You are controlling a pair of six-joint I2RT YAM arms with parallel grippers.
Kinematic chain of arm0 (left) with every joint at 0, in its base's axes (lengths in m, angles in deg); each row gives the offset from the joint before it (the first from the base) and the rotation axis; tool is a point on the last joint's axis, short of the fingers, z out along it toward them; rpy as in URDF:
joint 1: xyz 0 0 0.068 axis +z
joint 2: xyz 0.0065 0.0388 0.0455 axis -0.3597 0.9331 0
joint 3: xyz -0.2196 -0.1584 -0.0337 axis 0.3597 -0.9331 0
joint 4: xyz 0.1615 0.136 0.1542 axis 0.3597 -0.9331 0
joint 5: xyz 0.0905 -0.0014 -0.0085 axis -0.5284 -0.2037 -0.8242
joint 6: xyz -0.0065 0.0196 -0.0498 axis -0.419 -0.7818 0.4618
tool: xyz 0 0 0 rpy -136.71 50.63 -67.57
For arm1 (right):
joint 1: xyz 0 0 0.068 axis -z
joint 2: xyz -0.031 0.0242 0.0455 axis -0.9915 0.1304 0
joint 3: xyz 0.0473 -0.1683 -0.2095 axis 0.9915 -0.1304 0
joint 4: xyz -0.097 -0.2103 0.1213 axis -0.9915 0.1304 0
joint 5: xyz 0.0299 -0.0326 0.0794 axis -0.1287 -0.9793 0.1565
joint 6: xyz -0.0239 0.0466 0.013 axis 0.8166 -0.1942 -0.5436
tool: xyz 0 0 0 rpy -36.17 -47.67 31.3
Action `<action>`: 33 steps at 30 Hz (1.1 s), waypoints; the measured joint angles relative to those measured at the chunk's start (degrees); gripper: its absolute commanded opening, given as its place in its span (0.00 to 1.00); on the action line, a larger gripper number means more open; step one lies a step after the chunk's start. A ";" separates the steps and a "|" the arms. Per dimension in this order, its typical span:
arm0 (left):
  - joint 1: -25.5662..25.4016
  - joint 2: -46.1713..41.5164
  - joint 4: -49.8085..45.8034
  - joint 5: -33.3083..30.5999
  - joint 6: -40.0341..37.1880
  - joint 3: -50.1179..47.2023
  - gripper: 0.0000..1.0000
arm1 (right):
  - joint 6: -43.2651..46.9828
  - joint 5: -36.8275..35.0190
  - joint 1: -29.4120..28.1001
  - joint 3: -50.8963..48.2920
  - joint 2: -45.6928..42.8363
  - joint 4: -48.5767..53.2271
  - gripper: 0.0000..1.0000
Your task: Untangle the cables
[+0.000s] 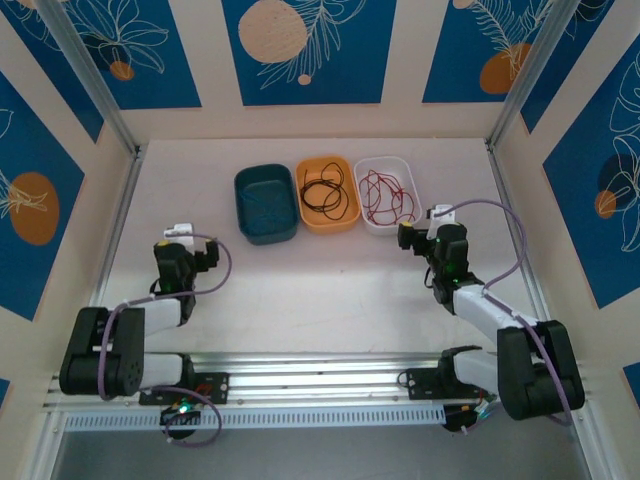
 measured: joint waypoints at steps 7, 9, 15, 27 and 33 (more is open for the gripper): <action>0.11 13.49 13.55 8.72 -0.24 0.33 1.00 | 1.51 6.05 1.95 -0.48 5.25 -7.52 0.99; 0.13 13.75 13.55 10.64 -0.28 0.70 1.00 | 1.75 8.15 2.86 -0.55 6.51 -9.03 0.99; 0.22 13.75 12.11 17.79 -2.47 5.42 1.00 | 1.86 13.31 5.44 -3.17 13.94 -18.29 0.99; 0.22 13.75 10.34 21.20 -3.26 6.03 1.00 | -0.28 17.35 8.66 1.68 19.98 -17.05 0.99; 0.22 13.75 10.23 21.42 -3.26 6.03 1.00 | -0.28 17.46 8.37 1.70 19.98 -16.63 0.99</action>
